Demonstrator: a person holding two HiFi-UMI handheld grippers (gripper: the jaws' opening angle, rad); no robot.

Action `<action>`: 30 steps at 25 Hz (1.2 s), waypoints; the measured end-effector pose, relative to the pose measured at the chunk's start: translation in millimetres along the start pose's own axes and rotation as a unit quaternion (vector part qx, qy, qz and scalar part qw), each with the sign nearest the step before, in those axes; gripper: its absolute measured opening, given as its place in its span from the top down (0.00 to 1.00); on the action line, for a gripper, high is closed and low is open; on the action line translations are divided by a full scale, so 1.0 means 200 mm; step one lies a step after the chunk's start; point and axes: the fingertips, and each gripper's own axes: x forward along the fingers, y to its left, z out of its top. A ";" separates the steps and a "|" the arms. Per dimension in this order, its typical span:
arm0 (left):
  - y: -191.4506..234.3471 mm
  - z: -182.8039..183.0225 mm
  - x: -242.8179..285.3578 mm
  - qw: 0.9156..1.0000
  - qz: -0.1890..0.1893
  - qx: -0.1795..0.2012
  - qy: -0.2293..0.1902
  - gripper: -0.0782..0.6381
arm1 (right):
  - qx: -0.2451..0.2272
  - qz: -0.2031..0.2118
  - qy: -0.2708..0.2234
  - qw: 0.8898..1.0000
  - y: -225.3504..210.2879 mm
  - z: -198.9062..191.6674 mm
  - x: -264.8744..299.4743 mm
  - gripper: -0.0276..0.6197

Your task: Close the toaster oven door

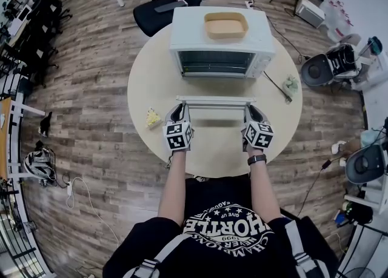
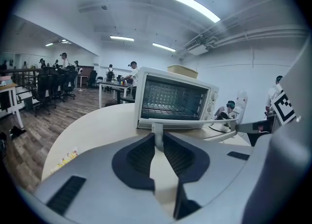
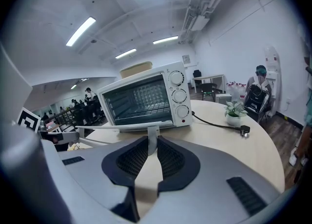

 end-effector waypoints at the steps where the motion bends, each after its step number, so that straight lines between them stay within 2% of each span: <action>1: 0.00 0.01 0.00 1.000 0.000 0.000 -0.001 0.79 | 0.000 0.000 -0.001 1.000 0.00 0.01 0.00 0.83; 30: 0.00 0.16 0.01 0.999 -0.007 0.016 -0.035 0.79 | -0.004 0.000 -0.040 0.999 0.03 0.16 0.00 0.83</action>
